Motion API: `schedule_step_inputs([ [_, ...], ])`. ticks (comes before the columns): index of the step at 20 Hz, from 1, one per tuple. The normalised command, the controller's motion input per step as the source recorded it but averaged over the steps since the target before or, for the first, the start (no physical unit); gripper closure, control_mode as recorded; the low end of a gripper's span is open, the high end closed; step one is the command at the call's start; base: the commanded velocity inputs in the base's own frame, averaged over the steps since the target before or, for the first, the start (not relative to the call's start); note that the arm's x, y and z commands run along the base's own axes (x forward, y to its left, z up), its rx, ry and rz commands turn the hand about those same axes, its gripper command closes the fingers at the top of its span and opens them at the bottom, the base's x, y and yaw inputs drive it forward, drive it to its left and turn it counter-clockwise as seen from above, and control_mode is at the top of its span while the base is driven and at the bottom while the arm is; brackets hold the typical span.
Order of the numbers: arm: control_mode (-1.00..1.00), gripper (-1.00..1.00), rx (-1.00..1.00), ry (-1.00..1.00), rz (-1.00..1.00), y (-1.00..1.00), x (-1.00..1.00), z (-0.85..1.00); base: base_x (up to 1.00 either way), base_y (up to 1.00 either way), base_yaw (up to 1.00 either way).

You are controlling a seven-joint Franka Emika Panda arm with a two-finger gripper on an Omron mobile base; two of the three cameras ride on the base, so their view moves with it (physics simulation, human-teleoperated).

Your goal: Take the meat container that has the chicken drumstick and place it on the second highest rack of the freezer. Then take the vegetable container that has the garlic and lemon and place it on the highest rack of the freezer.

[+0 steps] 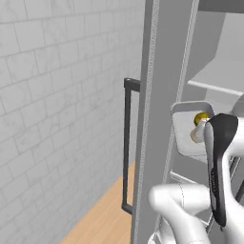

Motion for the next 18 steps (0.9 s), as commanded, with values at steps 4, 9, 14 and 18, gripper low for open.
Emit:
schedule_step_inputs([
  [4, -1.0, 1.0, 0.0, 0.0, -0.45, -0.3, 0.35, 0.55, 0.0, 0.0, 0.0],
  [9, -1.0, 1.0, 0.0, -0.12, -0.3, -0.44, 0.33, 0.52, 0.0, 0.0, 0.0],
  [14, -1.0, 1.0, 0.0, -0.31, -0.14, -0.53, 0.33, 0.19, 0.0, 0.0, 0.0],
  [18, -1.0, 1.0, 0.0, -0.31, -0.11, -0.61, 0.42, 0.02, 0.0, 0.0, 0.0],
])
